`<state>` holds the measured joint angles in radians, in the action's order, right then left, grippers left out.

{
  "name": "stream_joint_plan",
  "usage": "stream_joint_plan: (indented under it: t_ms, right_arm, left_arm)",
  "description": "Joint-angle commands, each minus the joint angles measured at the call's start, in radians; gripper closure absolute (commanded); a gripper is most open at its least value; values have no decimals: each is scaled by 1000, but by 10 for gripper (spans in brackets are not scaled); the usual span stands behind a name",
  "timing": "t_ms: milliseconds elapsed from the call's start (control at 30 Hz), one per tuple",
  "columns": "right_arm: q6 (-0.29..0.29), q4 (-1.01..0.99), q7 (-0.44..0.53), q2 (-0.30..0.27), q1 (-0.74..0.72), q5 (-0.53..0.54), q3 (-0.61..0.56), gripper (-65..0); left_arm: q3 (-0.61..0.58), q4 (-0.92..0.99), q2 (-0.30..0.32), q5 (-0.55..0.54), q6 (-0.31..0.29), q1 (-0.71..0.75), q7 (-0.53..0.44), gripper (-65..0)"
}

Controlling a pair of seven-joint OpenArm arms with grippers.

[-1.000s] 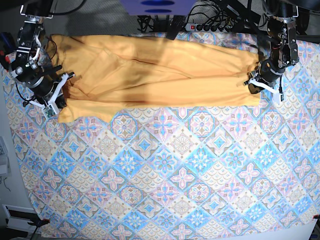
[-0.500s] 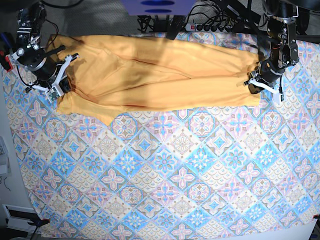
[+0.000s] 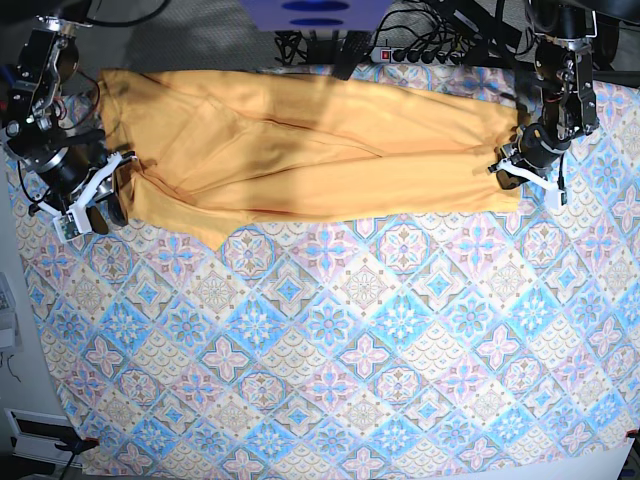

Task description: Fold the T-shirt properly

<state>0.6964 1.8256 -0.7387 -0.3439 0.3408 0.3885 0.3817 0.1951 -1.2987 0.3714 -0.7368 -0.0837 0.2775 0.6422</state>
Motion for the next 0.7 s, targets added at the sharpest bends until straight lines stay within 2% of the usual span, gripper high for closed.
stream_joint_plan:
  t_ms: [0,333,467,667]
  right_arm:
    - [2,15,14,-16,5,3,6,-231]
    - [2,6,23,-16,1,-1,-140,-232]
    - [2,-5,29,-16,-7,-102,-198,-233]
    - [2,-63,100,-16,-35,-244,-297,-232]
  left_arm:
    - [-4,26,7,98,86,18,74,-16]
    - [-4,26,5,98,86,18,74,-16]
    - [-3,26,-12,104,86,16,74,-16]
    - [-3,26,-12,104,86,16,74,-16]
